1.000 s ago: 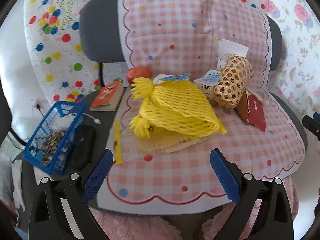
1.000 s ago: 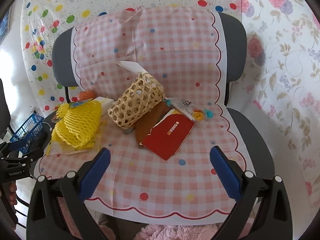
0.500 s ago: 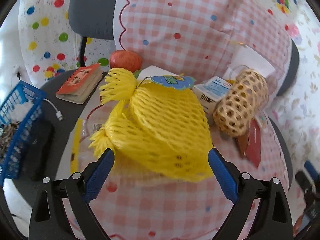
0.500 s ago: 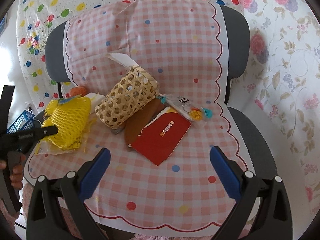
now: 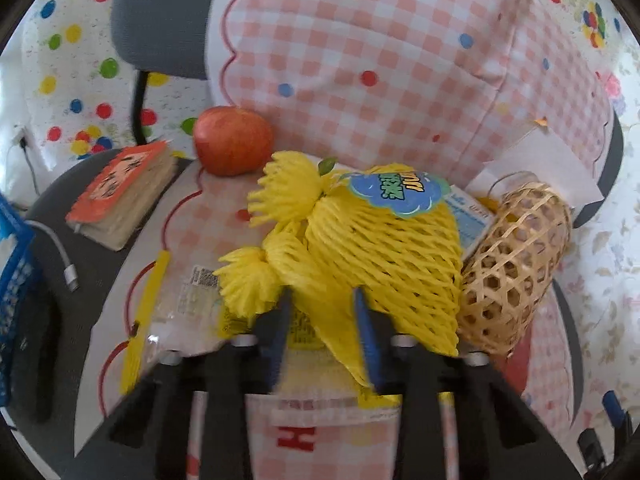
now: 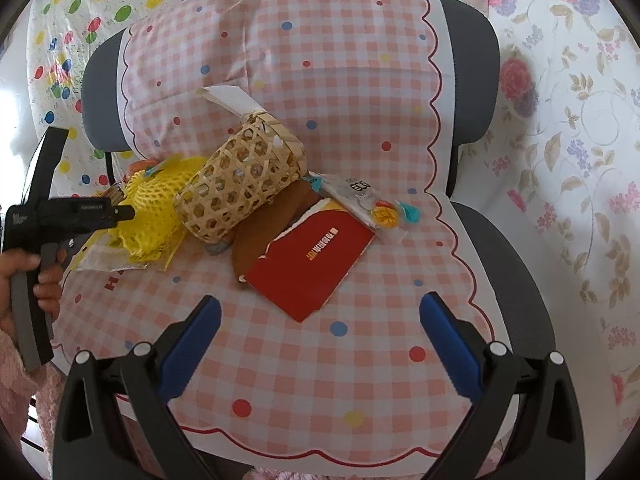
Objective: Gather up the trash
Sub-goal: 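Grasp the yellow foam fruit net with the left gripper, then lift the yellow net with the left gripper while the right gripper grasps a white paper strip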
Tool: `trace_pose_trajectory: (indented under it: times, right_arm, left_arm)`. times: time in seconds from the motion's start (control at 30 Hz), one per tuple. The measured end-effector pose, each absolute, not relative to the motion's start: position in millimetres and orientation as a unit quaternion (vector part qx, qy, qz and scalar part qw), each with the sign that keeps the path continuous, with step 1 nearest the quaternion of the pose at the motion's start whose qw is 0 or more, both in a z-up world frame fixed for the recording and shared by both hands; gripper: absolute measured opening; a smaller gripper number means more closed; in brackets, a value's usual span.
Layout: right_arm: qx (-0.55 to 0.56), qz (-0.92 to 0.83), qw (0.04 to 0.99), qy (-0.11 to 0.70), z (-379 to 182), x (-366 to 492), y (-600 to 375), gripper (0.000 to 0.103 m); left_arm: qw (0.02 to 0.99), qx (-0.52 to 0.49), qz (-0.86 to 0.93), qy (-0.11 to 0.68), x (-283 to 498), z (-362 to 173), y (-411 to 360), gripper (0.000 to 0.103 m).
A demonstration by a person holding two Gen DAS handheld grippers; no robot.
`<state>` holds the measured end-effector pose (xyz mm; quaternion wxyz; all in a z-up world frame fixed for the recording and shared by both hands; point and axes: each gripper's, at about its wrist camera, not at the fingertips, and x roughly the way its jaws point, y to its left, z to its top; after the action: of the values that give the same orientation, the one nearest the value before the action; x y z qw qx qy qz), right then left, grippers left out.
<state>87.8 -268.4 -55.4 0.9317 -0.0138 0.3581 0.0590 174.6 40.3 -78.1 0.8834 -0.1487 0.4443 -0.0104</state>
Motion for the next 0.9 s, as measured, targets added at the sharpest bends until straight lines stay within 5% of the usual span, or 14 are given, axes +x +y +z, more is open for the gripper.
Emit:
trace_pose_trajectory:
  times: [0.03, 0.3, 0.57, 0.67, 0.73, 0.9]
  right_arm:
    - [-0.013, 0.056, 0.932, 0.359, -55, 87, -270, 0.097]
    - [-0.007, 0.040, 0.935, 0.352, -52, 76, -282, 0.097]
    - [-0.010, 0.049, 0.934, 0.354, -54, 72, -274, 0.097]
    - [-0.013, 0.053, 0.933, 0.356, -54, 71, -269, 0.097]
    - [-0.014, 0.054, 0.933, 0.356, -54, 69, -267, 0.097]
    - [-0.017, 0.049, 0.934, 0.354, -53, 66, -270, 0.097]
  left_arm:
    - [0.886, -0.146, -0.019, 0.440, 176, -75, 38, 0.009]
    - [0.942, -0.056, -0.049, 0.326, 124, 4, 25, 0.007]
    - [0.951, 0.055, -0.083, 0.294, 71, 2, 20, 0.009]
    - [0.943, 0.057, -0.116, 0.307, 66, -17, 9, 0.025]
    - [0.939, 0.054, -0.137, 0.310, 62, -25, -2, 0.053]
    - [0.936, 0.104, -0.100, 0.322, 78, -47, -31, 0.066]
